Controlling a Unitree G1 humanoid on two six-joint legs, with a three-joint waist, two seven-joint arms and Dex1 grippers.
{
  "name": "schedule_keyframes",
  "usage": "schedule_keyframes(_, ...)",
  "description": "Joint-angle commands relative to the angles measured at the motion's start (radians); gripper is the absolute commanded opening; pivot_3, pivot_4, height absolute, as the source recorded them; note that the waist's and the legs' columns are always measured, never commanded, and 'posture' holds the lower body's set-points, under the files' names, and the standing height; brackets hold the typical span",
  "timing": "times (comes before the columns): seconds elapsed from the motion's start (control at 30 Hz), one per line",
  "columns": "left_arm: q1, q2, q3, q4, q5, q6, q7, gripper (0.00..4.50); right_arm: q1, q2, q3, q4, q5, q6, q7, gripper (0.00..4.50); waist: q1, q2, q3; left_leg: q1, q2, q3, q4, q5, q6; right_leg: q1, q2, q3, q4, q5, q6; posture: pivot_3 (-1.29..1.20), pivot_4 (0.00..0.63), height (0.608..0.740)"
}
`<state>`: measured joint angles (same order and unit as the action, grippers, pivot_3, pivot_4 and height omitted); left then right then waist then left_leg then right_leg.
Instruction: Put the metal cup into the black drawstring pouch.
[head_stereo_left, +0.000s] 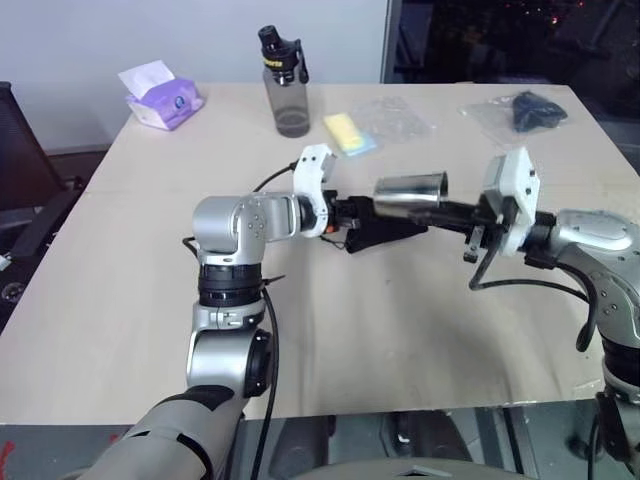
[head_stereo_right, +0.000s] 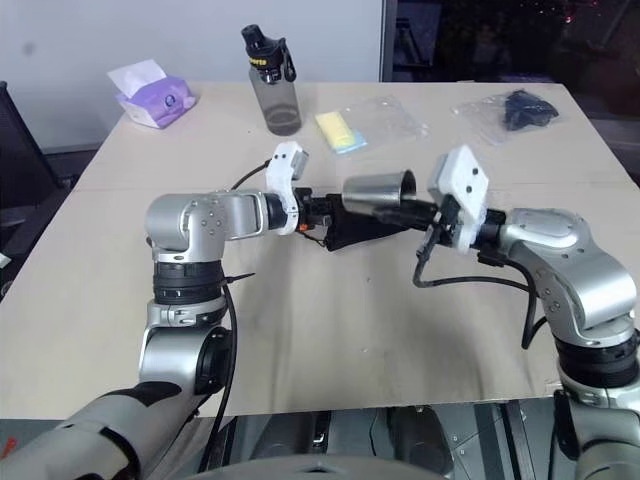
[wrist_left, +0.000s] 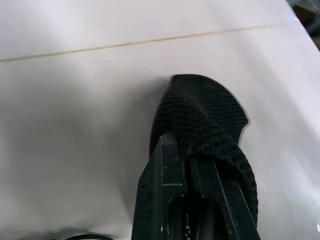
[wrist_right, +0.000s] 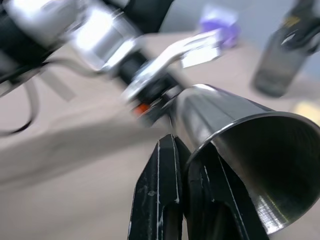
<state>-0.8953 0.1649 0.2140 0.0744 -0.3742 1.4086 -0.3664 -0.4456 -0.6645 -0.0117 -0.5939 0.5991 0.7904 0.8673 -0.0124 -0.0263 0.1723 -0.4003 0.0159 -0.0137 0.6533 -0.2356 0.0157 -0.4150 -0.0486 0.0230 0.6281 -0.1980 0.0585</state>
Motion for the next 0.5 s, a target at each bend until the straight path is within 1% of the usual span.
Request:
schedule_keyframes(0.03,-0.066,-0.049,0.073,-0.008,-0.035,0.041,0.043,0.00,-0.006,0.012,0.055,-0.070,0.015,0.013,-0.032,0.06,-0.001,0.000,0.000,0.000,0.000,0.000,0.000,0.000,0.000,0.000,0.000,0.000,0.000,0.000,0.000,0.00,0.150,0.740)
schedule_keyframes(0.13,-0.106,-0.100,0.151,-0.015,-0.070,0.091,0.063,0.00,-0.002,0.056,0.155,-0.067,-0.034,0.001,-0.078,0.06,-0.001,0.000,0.000,0.000,0.000,-0.001,0.000,0.000,0.000,0.000,0.000,-0.001,0.000,0.000,0.000,0.00,0.150,0.740)
schedule_keyframes(0.27,-0.113,-0.113,0.178,-0.026,-0.077,0.126,0.090,0.00,-0.023,0.113,0.215,-0.033,-0.095,0.001,-0.160,0.06,-0.003,0.000,0.000,0.000,0.000,-0.001,0.000,0.000,0.000,0.000,0.000,0.000,0.001,0.000,0.000,0.00,0.150,0.740)
schedule_keyframes(0.37,-0.114,-0.121,0.206,-0.034,-0.087,0.149,0.102,0.00,-0.023,0.128,0.220,-0.014,-0.126,0.006,-0.203,0.06,-0.001,0.000,0.000,0.000,0.000,-0.001,0.000,0.000,0.000,0.000,0.000,0.000,0.001,0.000,0.000,0.00,0.150,0.740)
schedule_keyframes(0.5,-0.109,-0.122,0.226,-0.052,-0.104,0.180,0.098,0.00,-0.028,0.147,0.186,0.030,-0.155,0.022,-0.272,0.06,0.000,0.000,0.000,0.000,0.000,-0.001,0.000,0.000,0.000,0.000,0.000,0.000,0.000,0.000,0.000,0.00,0.150,0.740)
